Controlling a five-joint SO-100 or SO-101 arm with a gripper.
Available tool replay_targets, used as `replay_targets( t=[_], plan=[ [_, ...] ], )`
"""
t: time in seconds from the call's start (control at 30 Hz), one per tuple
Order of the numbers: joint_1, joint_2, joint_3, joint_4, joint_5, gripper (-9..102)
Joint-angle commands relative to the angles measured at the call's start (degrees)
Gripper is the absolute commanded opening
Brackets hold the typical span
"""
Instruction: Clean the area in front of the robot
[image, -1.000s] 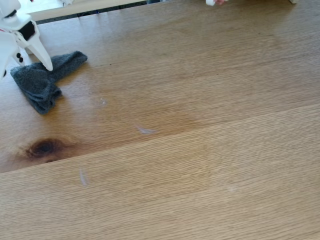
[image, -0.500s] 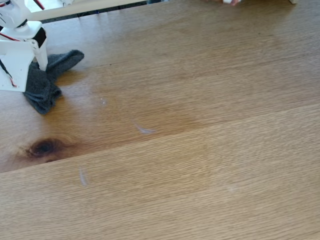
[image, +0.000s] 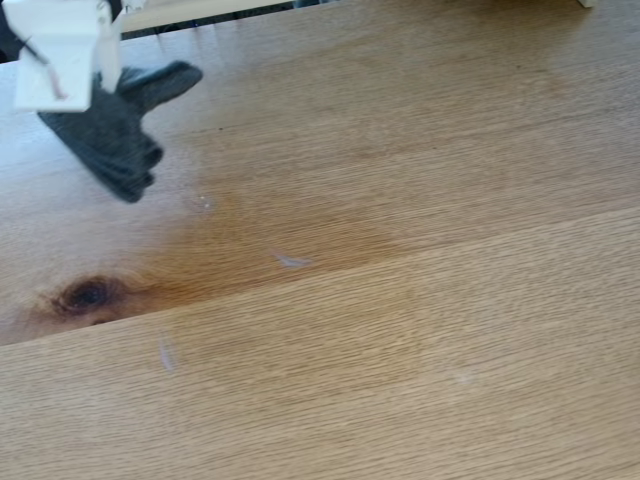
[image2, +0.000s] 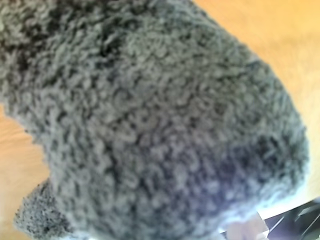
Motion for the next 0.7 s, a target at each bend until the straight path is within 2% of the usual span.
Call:
replay_targets(
  t=[0.0,0.2,0.33,0.43,0.67],
  plan=[
    [-11.6,9.76,-1.93,3.16,1.85,0],
    [-25.66,10.99,-1.32,3.25,6.06,0],
    [-27.07,7.47,0.26,0.62,11.69,0],
    [-22.85,4.22,4.92,-7.82,14.33,0],
    [-15.82,-0.09,20.57,-36.3,17.05,0]
  ],
)
